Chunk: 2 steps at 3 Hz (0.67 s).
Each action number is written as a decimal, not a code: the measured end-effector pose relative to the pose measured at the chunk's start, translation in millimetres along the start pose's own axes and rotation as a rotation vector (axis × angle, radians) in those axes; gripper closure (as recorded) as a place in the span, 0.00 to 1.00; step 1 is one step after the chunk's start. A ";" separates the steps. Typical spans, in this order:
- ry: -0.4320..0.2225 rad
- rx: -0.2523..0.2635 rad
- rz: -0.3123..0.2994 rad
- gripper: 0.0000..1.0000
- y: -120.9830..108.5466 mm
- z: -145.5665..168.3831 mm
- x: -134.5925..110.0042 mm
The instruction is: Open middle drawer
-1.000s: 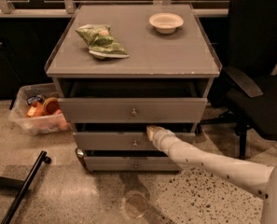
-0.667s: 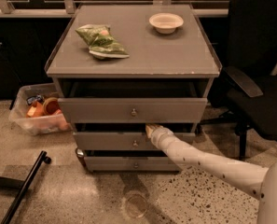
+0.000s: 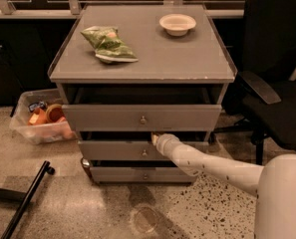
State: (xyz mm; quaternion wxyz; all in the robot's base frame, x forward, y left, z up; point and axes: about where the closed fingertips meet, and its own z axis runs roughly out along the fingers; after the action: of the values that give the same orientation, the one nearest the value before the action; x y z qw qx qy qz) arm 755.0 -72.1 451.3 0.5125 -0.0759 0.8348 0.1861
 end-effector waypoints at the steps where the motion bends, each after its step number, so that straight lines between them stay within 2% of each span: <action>1: 0.043 0.004 0.017 1.00 -0.9 10.4 14.1; 2: 0.061 0.011 0.028 1.00 -2.5 6.9 17.7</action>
Offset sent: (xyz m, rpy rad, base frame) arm -0.0232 -0.0060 -0.0416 -0.0052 0.1452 -0.0209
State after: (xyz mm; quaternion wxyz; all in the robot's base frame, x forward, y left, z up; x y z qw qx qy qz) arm 753.3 -70.6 432.3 0.4845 -0.0672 0.8521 0.1863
